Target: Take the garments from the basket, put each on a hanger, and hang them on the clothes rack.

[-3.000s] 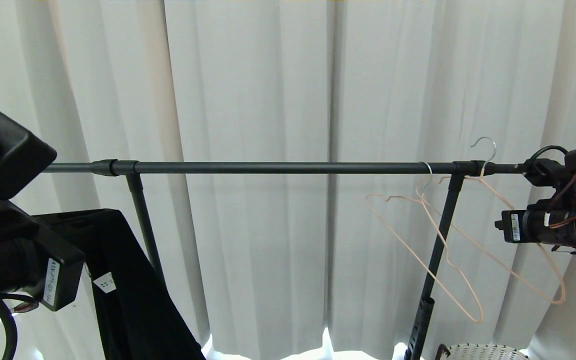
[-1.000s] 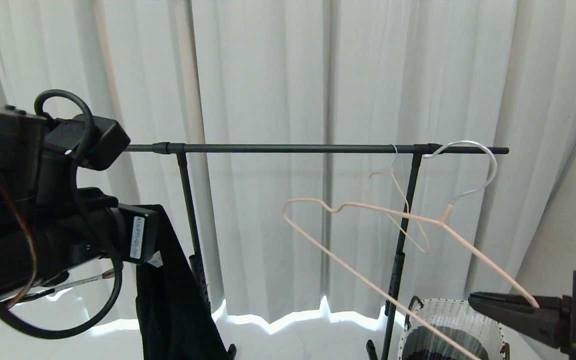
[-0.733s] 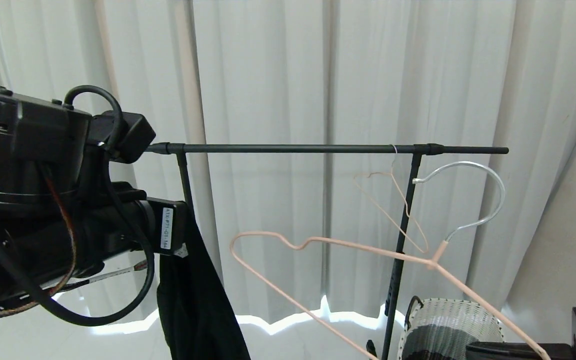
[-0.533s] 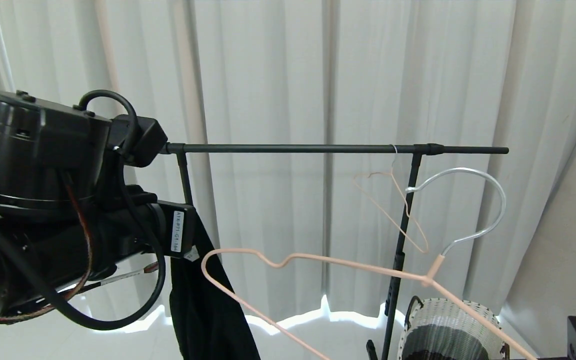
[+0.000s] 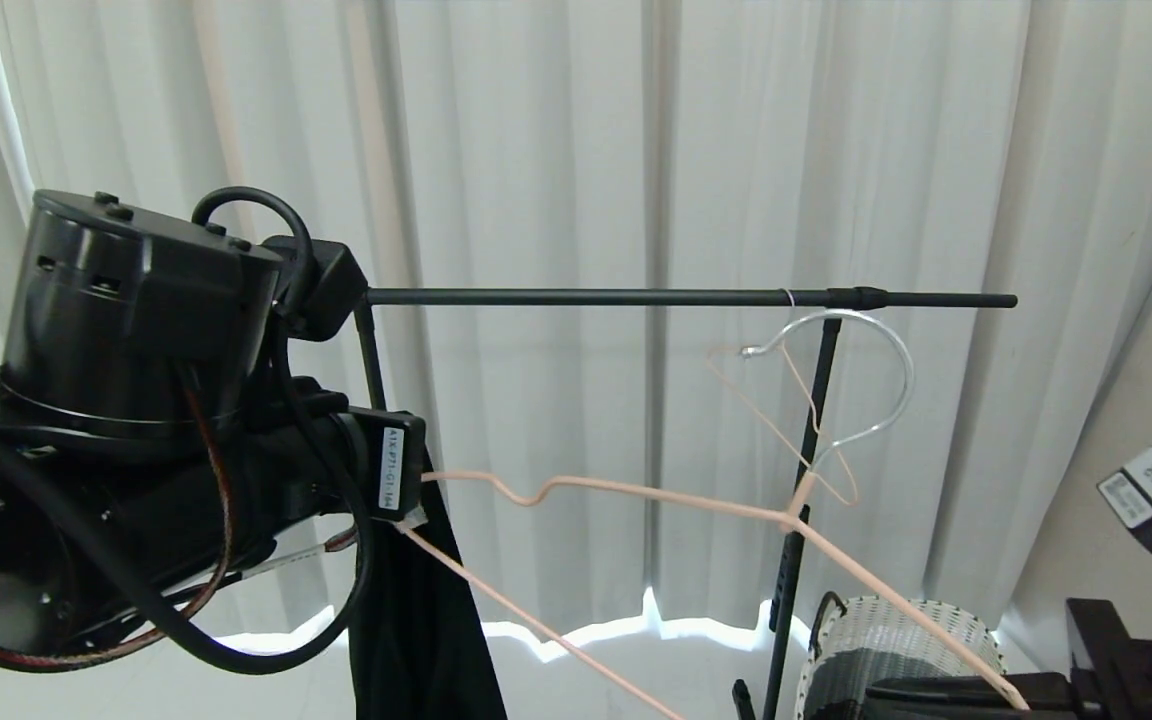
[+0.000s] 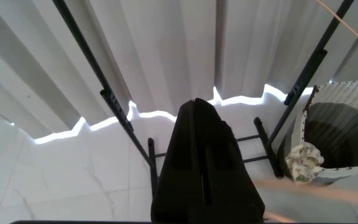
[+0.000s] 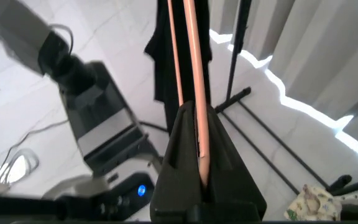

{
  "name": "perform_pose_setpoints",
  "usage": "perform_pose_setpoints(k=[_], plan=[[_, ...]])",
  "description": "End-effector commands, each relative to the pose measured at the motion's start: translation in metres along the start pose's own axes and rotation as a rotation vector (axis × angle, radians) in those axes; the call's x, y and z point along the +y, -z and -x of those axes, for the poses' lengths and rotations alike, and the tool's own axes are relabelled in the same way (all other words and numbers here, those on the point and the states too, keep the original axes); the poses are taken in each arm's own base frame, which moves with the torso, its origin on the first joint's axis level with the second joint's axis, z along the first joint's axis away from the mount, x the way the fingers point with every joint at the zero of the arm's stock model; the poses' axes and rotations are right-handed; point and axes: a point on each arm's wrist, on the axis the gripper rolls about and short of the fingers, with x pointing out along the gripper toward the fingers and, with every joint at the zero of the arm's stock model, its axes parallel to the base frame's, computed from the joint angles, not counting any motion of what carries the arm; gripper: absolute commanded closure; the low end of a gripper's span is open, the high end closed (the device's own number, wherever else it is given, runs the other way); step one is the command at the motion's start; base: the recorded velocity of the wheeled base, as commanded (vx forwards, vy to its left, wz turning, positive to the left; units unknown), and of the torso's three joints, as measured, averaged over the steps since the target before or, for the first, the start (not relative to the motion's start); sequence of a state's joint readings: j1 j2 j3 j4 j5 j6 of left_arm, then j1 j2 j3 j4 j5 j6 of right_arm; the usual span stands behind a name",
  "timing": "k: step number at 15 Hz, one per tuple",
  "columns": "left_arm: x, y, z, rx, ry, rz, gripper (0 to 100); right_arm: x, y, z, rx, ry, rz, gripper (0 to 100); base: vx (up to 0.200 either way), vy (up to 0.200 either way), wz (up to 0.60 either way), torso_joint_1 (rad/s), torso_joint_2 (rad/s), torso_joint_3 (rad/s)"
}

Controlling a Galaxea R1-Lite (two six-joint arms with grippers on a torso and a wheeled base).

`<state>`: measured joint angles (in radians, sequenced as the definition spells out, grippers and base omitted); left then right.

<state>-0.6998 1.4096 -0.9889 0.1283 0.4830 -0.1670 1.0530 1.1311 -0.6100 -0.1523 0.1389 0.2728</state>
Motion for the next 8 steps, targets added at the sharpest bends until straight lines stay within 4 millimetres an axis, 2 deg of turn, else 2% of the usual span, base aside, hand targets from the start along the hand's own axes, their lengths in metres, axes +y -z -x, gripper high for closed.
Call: perform_pose_setpoints(k=[1,8], plan=[[0.000,-0.001,0.002,-0.006,0.004,0.001,100,-0.008,0.000,-0.018,0.029,0.036,-0.017,100,0.000,0.000,0.00,0.000,0.00,0.000],[-0.001,-0.001,0.007,-0.019,0.013,0.014,100,-0.013,-0.009,-0.049,0.014,0.041,-0.017,100,0.000,0.000,0.00,0.000,0.00,0.000]])
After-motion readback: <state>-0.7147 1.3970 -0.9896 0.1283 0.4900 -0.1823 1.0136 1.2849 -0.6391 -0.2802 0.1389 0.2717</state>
